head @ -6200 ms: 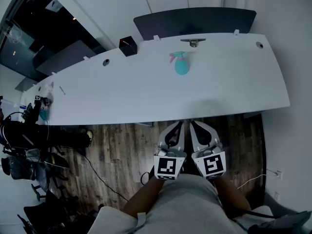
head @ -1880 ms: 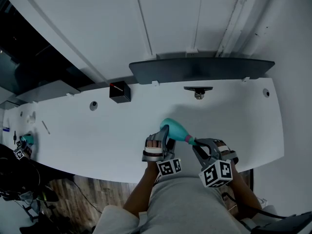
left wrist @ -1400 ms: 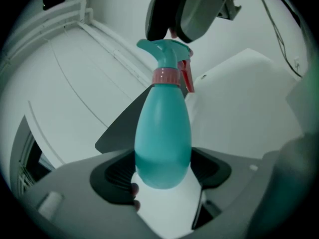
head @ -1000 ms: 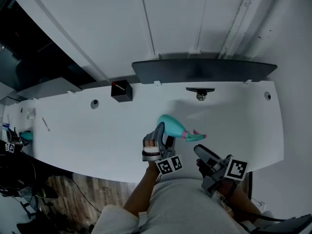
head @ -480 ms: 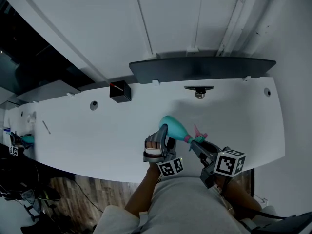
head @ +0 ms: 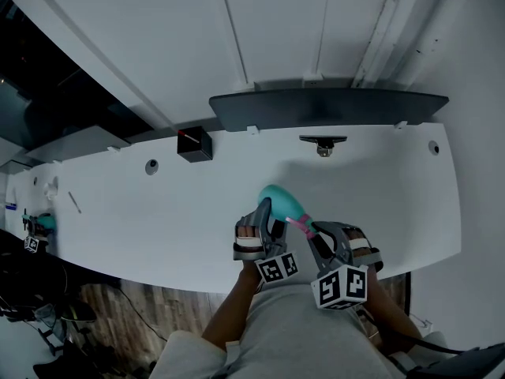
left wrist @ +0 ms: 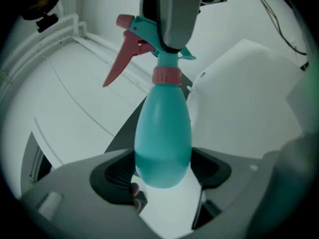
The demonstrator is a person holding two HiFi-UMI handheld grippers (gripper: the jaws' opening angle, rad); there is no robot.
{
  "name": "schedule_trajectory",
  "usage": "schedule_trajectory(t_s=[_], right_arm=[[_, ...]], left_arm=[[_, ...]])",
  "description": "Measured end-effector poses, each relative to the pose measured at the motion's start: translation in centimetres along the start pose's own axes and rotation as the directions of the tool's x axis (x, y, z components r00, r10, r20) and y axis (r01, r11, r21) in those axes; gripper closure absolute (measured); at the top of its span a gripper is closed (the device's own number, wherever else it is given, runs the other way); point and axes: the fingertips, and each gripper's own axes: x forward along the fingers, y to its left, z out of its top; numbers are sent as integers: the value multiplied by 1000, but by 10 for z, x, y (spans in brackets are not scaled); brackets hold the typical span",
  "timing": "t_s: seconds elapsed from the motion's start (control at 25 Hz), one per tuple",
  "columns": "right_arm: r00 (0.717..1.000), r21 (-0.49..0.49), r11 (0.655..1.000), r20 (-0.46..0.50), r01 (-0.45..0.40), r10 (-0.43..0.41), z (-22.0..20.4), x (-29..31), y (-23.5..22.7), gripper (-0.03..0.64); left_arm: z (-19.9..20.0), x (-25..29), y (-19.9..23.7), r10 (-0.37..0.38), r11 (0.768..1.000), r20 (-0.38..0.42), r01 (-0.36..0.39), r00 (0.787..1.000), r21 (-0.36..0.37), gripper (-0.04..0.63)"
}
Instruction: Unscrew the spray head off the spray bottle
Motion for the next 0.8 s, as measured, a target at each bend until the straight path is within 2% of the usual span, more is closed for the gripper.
schedule_trajectory(t_s=[0.08, 0.12, 0.16, 0.24, 0.36, 0.4, 0.48, 0.52, 0.56, 0.6, 0.68, 0.72, 0.76, 0.8], right_arm=[[999, -208, 977, -3, 48, -49, -1, -1, 3, 534], [998, -277, 959, 1, 65, -67, -1, -1, 4, 535], [997, -320, 944, 7, 79, -81, -2, 0, 4, 535], [995, -332, 938, 24, 101, -98, -3, 0, 2, 532], [992, -229, 967, 86, 110, -92, 3, -5, 0, 526], [990, -158, 983, 118, 90, -72, 7, -8, 1, 487], [979, 68, 998, 202, -7, -7, 14, -17, 2, 367], [966, 217, 973, 258, -80, 21, 17, -22, 1, 324], [947, 376, 913, 320, -160, 35, 19, -29, -3, 302], [925, 526, 816, 378, -241, 30, 20, -34, -9, 299], [894, 745, 560, 448, -361, -20, 14, -40, -21, 297], [887, 801, 459, 459, -385, -56, 9, -40, -27, 283], [887, 825, 415, 454, -383, -82, 3, -38, -30, 273], [897, 825, 440, 433, -355, -90, -1, -34, -30, 268]], left_arm=[[1, 0, 0, -1, 1000, 1, 1, 1000, -8, 252], [1, 0, 0, -2, 1000, 2, 2, 1000, -13, 252], [1, 0, -1, -4, 1000, 2, 4, 1000, -20, 252], [1, 0, -2, -7, 999, 1, 7, 1000, -36, 252], [2, 1, 2, -5, 997, 2, 5, 1000, -74, 252], [2, 1, 4, -3, 995, 1, 3, 1000, -95, 252], [1, 2, 10, 6, 991, -5, -6, 1000, -135, 252], [1, 2, 13, 12, 989, -7, -13, 1000, -149, 252], [1, 2, 17, 19, 987, -5, -20, 1000, -159, 252], [2, 2, 19, 26, 986, -1, -26, 1000, -166, 252], [5, 2, 23, 38, 983, 10, -36, 999, -181, 253], [6, 1, 24, 42, 981, 16, -38, 999, -191, 252], [7, 1, 24, 42, 979, 21, -37, 999, -199, 252], [9, 0, 23, 40, 979, 26, -34, 999, -201, 253]])
